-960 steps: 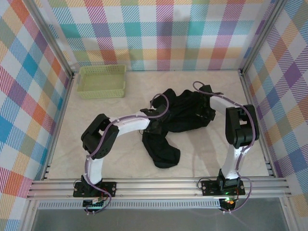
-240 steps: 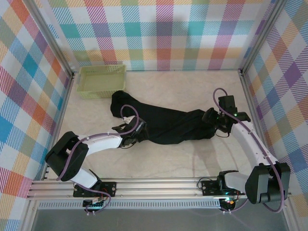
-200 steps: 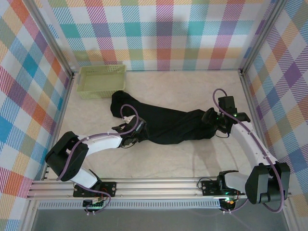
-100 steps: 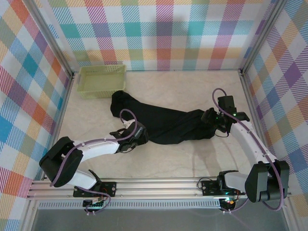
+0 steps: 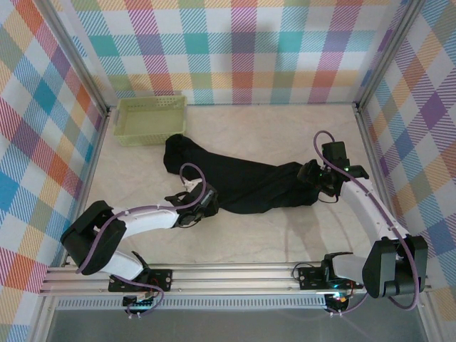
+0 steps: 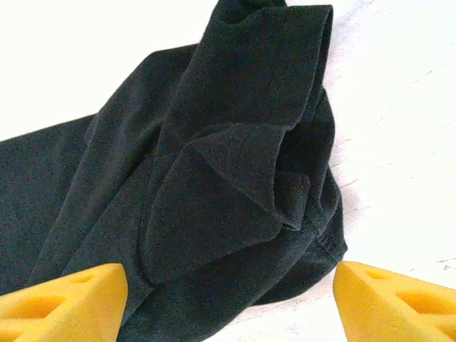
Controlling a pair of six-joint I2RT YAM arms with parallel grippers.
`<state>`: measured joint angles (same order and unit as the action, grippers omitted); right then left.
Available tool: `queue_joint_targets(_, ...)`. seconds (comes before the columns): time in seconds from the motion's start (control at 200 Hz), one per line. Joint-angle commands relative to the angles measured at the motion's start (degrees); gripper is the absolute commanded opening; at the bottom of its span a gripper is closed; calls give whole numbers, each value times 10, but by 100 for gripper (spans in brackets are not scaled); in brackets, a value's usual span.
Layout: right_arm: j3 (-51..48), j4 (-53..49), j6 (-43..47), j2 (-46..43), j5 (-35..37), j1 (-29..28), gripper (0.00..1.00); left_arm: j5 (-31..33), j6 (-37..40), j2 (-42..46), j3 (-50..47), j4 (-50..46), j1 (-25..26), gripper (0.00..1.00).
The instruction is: Fold the inside-out t-shirt
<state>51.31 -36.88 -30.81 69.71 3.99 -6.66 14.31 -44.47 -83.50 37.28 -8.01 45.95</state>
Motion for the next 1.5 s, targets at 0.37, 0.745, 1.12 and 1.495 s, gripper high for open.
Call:
queue_joint_targets(0.37, 13, 8, 3, 84, 22, 3, 63, 34, 9, -12, 8, -19, 13, 31)
queue_joint_targets(0.745, 35, 5, 25, 95, 74, 3, 10, 27, 26, 16, 1, -29, -18, 3)
queue_joint_targets(1.12, 116, -51, 29, 60, 108, 3, 0, -22, 78, 68, 64, -73, -107, 0)
queue_joint_targets(1.495, 317, -135, 66, -8, 102, 6, 0, -69, 147, 140, 247, -145, -270, 0)
